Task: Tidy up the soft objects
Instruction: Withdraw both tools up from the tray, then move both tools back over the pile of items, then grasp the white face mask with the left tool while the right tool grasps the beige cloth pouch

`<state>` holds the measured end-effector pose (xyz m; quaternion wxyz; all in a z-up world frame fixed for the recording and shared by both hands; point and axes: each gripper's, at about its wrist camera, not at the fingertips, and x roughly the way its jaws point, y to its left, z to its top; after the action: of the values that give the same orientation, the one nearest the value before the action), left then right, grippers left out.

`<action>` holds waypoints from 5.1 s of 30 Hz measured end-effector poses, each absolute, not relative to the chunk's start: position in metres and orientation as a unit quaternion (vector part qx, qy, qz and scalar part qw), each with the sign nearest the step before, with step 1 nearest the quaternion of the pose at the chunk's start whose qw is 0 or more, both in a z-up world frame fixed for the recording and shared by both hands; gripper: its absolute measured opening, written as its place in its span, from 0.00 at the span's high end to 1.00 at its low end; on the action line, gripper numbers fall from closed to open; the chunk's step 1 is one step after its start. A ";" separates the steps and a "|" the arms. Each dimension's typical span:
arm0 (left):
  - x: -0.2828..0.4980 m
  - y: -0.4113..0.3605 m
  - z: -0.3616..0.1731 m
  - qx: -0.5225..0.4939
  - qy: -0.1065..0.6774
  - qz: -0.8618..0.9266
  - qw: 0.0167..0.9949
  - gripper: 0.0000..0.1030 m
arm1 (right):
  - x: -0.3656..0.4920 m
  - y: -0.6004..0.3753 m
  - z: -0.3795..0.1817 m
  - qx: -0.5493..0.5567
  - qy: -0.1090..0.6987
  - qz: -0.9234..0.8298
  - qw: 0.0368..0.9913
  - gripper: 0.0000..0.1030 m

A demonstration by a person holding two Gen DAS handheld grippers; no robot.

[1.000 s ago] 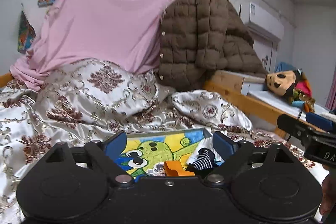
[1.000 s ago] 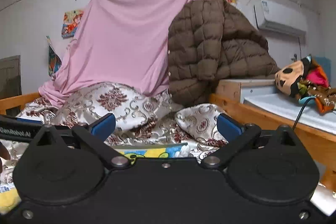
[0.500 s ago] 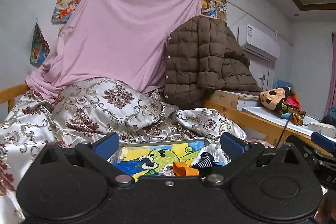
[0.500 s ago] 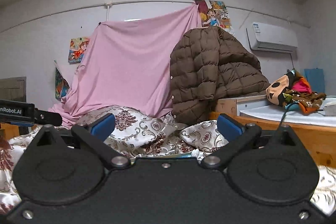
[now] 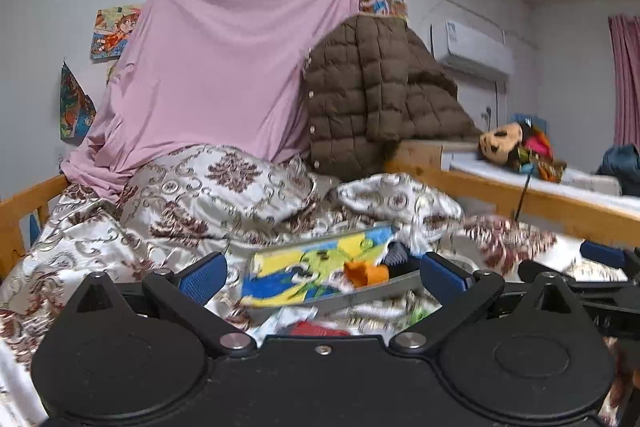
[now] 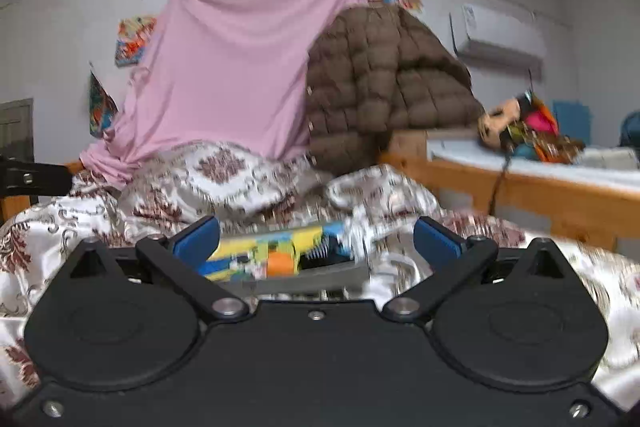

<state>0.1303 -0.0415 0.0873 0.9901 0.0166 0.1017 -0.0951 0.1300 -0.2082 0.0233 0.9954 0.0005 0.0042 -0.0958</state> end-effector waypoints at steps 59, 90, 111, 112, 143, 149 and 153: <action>0.134 0.002 -0.020 0.020 0.409 -0.011 0.912 0.01 | 0.185 -0.164 -0.051 -0.041 0.351 -0.010 0.935 0.01; 0.191 -0.011 -0.006 0.049 0.333 -0.026 0.941 0.01 | 0.239 -0.210 -0.045 0.055 0.315 -0.017 0.947 0.01; 0.288 -0.038 -0.013 0.000 0.280 -0.214 0.936 0.02 | 0.271 -0.186 -0.048 -0.047 0.245 0.015 0.968 0.01; 0.293 -0.039 -0.015 -0.003 0.281 -0.223 0.933 0.04 | 0.272 -0.185 -0.048 -0.053 0.242 0.018 0.969 0.01; 0.343 -0.056 -0.045 -0.033 0.365 -0.321 0.873 0.67 | 0.289 -0.185 -0.055 -0.070 0.225 0.032 0.971 0.35; 0.344 -0.055 -0.045 -0.033 0.368 -0.313 0.875 0.76 | 0.291 -0.188 -0.056 -0.050 0.241 0.033 0.969 0.41; 0.343 -0.056 -0.046 -0.028 0.374 -0.310 0.873 0.83 | 0.290 -0.188 -0.058 -0.052 0.235 0.033 0.970 0.41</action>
<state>0.3427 -0.0565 -0.0463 0.8733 -0.0281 0.3745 -0.3105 0.2899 -0.1877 -0.0576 0.9700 -0.0519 0.2353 0.0331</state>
